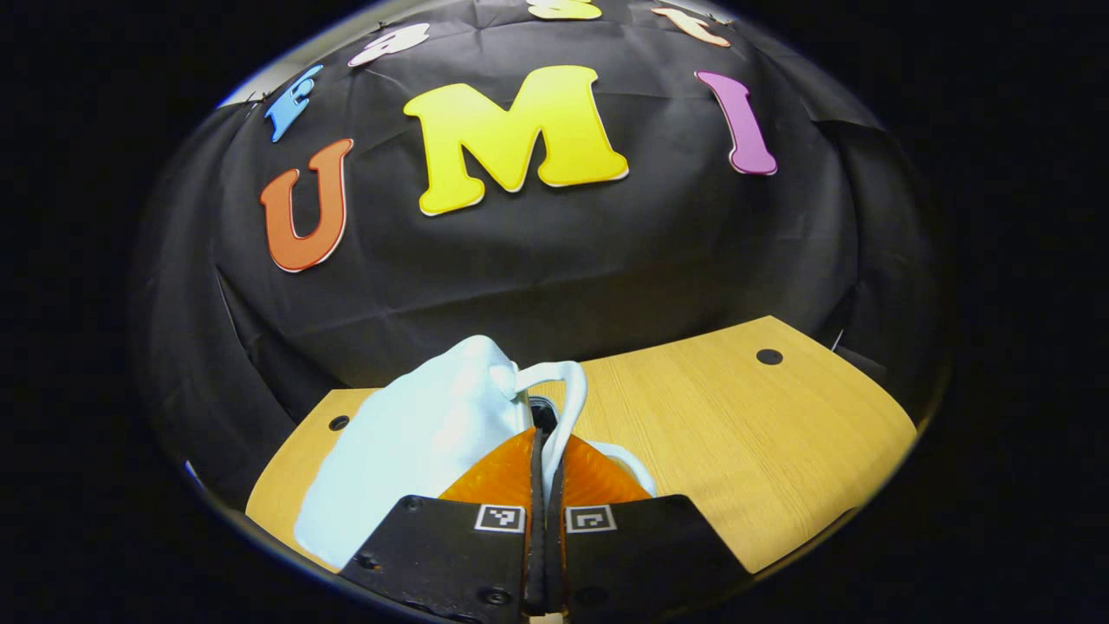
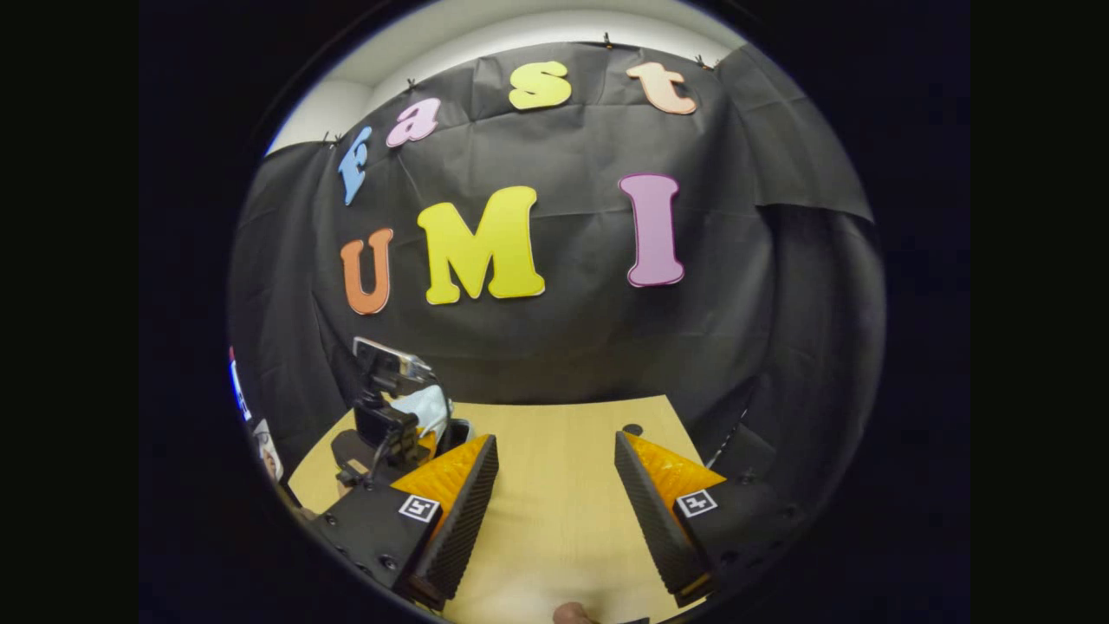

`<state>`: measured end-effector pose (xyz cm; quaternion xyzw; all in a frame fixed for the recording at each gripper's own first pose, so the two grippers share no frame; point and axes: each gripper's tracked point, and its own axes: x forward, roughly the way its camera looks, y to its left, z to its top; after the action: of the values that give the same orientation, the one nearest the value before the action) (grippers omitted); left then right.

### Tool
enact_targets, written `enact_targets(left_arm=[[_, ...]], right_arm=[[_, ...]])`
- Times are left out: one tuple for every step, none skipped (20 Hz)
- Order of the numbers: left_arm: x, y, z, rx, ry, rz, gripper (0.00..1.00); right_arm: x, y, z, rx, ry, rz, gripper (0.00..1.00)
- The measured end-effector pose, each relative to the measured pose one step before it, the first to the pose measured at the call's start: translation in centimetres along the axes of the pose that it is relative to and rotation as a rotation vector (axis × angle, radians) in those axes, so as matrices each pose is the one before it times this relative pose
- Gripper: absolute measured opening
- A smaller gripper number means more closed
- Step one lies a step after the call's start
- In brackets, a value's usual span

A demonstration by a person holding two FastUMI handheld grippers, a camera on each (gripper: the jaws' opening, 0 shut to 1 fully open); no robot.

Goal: First open the suitcase, pack the skin care products into it, and then close the suitcase.

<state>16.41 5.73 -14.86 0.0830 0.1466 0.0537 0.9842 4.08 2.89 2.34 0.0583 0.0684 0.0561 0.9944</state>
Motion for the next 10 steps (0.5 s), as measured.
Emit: enact_targets(left_arm=[[0.425, -0.531, -0.538, 0.00025, 0.00627, 0.00966, 0.03], [0.368, -0.446, -0.468, -0.00125, 0.00591, 0.01042, 0.03], [0.307, -0.429, -0.59, -0.00306, 0.00882, 0.00875, 0.03], [0.468, -0.586, -0.7, 0.00635, 0.01314, 0.0054, 0.04], [0.172, -0.595, -0.635, 0.01759, 0.01374, 0.00728, 0.04], [0.359, -0.397, -0.575, 0.02132, 0.01109, 0.00436, 0.05], [0.173, -0.286, -0.428, 0.01986, 0.00366, 0.00704, 0.06], [0.287, 0.119, -0.106, 0.0149, -0.00684, 0.01244, 0.06], [0.086, 0.276, 0.191, 0.00362, -0.01428, 0.0195, 0.06], [0.023, -0.014, -0.157, -0.00143, -0.00324, 0.01663, 0.06]], right_arm=[[-0.071, -0.287, 0.115, -0.01198, -0.00687, 0.00201, 0.8], [-0.079, -0.124, -0.071, -0.01078, -0.00019, 0.00392, 0.8], [0.061, -0.338, -0.205, -0.00896, 0.00166, 0.00067, 0.8], [-0.036, -0.308, -0.119, -0.0093, 0.003, -0.00007, 0.8], [0.007, -0.247, 0.013, -0.00348, 0.00237, 0.0007, 0.8], [0.008, -0.263, -0.01, 0.00119, 0.00039, -0.00068, 0.8], [0.009, -0.414, 0.02, 0.00104, -0.00194, -0.00291, 0.81], [0.023, -0.288, -0.061, -0.00003, 0.00033, -0.00298, 0.81], [0.01, -0.196, 0.027, 0.00103, 0.00082, -0.00043, 0.81], [0.012, -0.261, -0.113, -0.00127, 0.00198, -0.00324, 0.81]])
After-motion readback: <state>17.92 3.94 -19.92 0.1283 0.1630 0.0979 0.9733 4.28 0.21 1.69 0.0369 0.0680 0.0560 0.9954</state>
